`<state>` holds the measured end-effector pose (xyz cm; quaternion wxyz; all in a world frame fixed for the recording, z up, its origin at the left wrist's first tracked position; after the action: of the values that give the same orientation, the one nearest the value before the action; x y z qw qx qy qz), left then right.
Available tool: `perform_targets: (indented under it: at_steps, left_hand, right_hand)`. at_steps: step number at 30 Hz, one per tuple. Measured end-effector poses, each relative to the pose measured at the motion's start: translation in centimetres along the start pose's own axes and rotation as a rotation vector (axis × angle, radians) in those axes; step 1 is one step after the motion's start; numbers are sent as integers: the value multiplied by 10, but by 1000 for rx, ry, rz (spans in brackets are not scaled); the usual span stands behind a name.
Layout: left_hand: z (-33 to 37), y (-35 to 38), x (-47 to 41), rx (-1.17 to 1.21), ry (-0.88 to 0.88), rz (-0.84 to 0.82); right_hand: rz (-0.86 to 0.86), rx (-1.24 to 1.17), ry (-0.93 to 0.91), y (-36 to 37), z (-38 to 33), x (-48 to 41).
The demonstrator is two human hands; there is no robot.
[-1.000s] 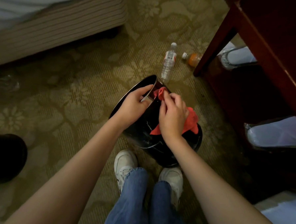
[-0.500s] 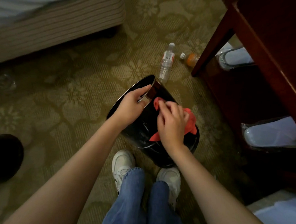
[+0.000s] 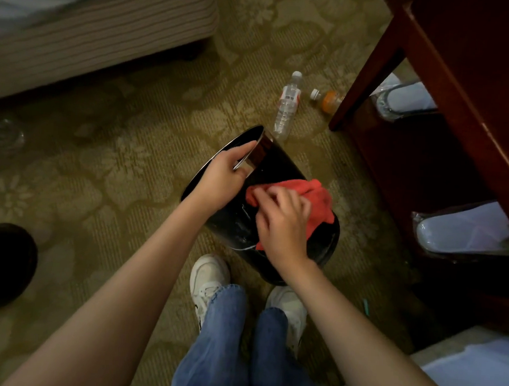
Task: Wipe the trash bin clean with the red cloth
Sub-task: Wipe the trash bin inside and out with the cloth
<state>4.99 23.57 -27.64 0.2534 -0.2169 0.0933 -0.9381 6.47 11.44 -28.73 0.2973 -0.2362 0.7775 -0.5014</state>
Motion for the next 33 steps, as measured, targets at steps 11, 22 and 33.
perform_targets:
  at_steps: [11, 22, 33]
  left_hand:
    - [4, 6, -2, 21, -2, -35]
    - [-3, 1, 0, 22, -47, -11]
    - [-19, -14, -16, 17, -66, 70]
  right_hand:
    - [61, 12, 192, -4, 18, -23]
    - [-60, -131, 331, 7, 25, -34]
    - [-58, 3, -98, 16, -20, 5]
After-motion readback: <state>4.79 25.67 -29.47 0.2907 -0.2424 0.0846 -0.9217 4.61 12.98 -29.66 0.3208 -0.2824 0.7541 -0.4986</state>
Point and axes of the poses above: each hand's wrist, its own x-axis away from the middle knuckle, its own y-axis out of the palm, z = x × y, the point moved 10 cm from there along -x, towards the middle knuckle, and after that the axes turned 13 degrees about x, right-handed, at the moved point
